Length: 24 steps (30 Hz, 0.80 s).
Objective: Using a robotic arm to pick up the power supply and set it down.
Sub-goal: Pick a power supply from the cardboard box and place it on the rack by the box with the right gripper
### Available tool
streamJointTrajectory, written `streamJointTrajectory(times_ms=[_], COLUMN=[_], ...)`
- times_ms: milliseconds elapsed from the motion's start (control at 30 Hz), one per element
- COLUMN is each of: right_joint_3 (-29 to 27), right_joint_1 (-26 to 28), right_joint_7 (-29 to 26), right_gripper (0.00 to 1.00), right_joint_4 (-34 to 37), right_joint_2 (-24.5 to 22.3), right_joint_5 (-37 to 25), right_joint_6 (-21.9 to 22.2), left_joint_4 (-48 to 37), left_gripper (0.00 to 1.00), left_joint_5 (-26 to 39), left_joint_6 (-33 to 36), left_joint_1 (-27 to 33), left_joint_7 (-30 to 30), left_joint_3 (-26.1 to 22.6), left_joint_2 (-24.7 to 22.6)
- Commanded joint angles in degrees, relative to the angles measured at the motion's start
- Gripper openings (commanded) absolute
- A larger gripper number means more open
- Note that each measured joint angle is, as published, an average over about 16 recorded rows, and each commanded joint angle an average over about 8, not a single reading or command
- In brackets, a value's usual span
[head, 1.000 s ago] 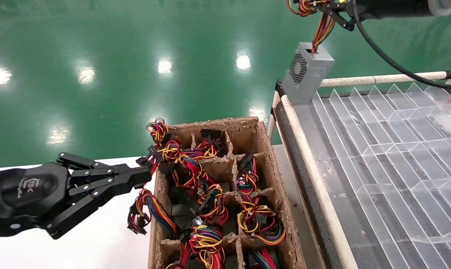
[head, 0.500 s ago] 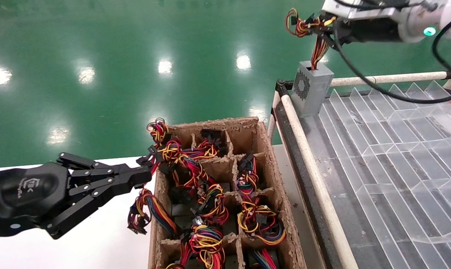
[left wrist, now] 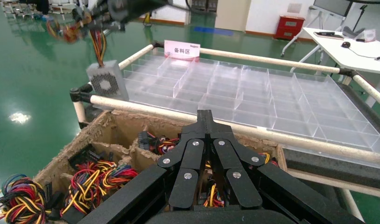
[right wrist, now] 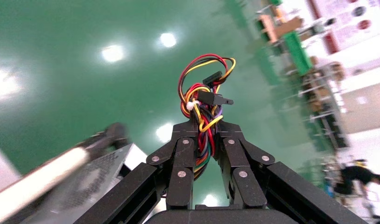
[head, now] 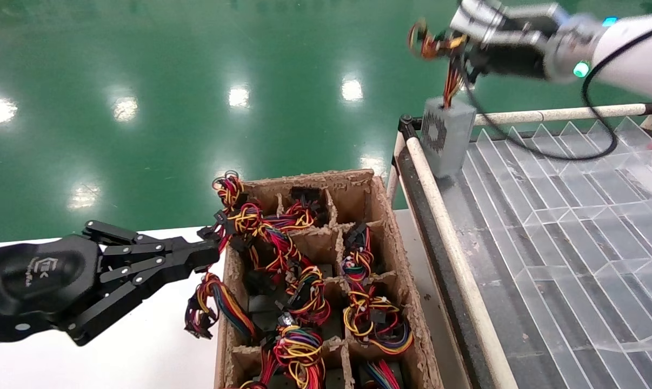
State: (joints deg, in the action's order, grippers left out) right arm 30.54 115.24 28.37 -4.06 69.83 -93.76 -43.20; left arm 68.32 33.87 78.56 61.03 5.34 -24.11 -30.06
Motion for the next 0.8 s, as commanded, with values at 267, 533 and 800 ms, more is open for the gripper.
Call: streamJointTrajectory(times_ms=[267, 533, 800], right_joint_3=[-1.0, -1.9, -1.9], right_joint_1=[-0.9, -0.8, -1.0], right_joint_7=[1.3, 1.5, 1.7], right_gripper=[0.00, 0.00, 0.00], right_joint_4=[2.2, 2.8, 3.7], right_joint_2=[0.9, 2.1, 2.8], right_joint_5=[1.5, 2.8, 2.8], right_joint_6=[0.0, 0.7, 0.9], left_joint_4=[0.0, 0.0, 0.0], left_gripper=[0.00, 0.00, 0.00], left_joint_5=[0.0, 0.0, 0.0], left_joint_6=[0.0, 0.0, 0.0], left_joint_1=[0.0, 0.0, 0.0], left_joint_7=[0.0, 0.0, 0.0], left_joint_3=[0.0, 0.0, 0.0], left_joint_2=[0.0, 0.0, 0.0])
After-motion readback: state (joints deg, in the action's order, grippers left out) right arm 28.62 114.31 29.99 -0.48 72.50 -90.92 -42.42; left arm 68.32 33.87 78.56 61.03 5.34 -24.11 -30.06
